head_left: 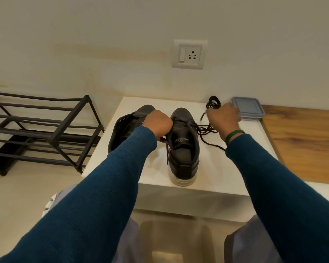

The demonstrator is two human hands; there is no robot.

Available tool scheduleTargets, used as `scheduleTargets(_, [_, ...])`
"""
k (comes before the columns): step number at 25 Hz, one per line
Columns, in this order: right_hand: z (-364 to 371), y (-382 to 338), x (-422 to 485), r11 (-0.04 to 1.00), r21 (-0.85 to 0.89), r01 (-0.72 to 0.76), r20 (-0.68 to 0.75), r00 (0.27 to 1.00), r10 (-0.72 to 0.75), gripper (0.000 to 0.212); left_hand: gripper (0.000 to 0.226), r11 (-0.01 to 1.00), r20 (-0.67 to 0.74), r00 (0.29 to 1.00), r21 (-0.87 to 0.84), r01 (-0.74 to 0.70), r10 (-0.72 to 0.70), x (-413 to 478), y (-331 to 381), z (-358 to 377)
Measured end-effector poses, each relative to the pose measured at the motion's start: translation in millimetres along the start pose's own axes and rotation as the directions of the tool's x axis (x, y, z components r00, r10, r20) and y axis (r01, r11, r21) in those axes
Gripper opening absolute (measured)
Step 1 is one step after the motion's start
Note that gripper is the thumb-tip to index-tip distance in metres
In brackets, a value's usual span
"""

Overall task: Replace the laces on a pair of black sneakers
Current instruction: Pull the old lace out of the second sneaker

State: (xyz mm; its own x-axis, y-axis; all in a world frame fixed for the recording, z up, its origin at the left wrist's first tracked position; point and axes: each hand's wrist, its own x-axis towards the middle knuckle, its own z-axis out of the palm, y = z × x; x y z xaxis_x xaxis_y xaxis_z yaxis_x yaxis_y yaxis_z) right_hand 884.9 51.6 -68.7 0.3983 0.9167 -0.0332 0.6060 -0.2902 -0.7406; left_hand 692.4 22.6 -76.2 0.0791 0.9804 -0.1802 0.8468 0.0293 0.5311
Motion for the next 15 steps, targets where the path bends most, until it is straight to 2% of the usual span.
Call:
scheduleTargets(1, [2.1, 2.1, -4.0, 0.993, -0.088, 0.083, 0.083, 0.994, -0.076, 0.043, 0.028, 0.993, -0.022, 0.999, -0.11, 0.033, -0.035, 2.3, -0.1, 0.5])
scheduleTargets(2, [4.5, 1.6, -10.8, 0.977, -0.075, 0.199, 0.167, 0.968, -0.184, 0.046, 0.037, 0.985, -0.054, 0.998, -0.17, 0.029, -0.038, 1.1, 0.7, 1.1])
scheduleTargets(4, [8.4, -2.6, -31.7, 0.931, -0.047, 0.363, 0.364, 0.874, -0.322, 0.042, 0.056, 0.988, -0.105, 0.994, -0.156, -0.023, 0.007, -1.2, 4.5, 2.1])
scheduleTargets(6, [13.2, -1.9, -38.6, 0.889, -0.15, 0.432, 0.447, 0.832, -0.329, 0.032, 0.061, 0.993, -0.104, 0.992, -0.089, -0.082, 0.073, -4.1, 7.8, 3.6])
scheduleTargets(8, [10.7, 1.1, -36.6, 0.925, -0.097, 0.368, 0.4, 0.865, -0.302, 0.029, 0.061, 0.994, -0.096, 0.991, -0.039, -0.1, 0.095, -4.2, 13.2, 3.5])
scheduleTargets(10, [3.2, 2.8, -32.2, 0.979, 0.049, 0.196, 0.439, 0.877, -0.198, 0.027, 0.06, 0.997, -0.08, 0.994, 0.001, -0.078, 0.077, -0.9, 15.5, 7.2])
scheduleTargets(11, [-1.3, 3.8, -29.5, 0.988, 0.082, 0.13, 0.494, 0.856, -0.154, 0.025, 0.058, 0.997, -0.077, 0.995, 0.043, -0.066, 0.069, 0.0, 17.7, 10.5])
scheduleTargets(13, [-8.9, 7.5, -25.1, 0.991, 0.102, 0.087, 0.579, 0.805, -0.13, 0.024, 0.054, 0.981, -0.103, 0.992, 0.188, -0.051, 0.072, 0.9, 24.9, 16.0])
scheduleTargets(15, [-14.7, 10.7, -23.6, 0.989, 0.14, 0.051, 0.615, 0.778, -0.127, 0.026, 0.043, 0.948, -0.17, 0.977, 0.31, -0.071, 0.129, 0.9, 31.9, 25.9])
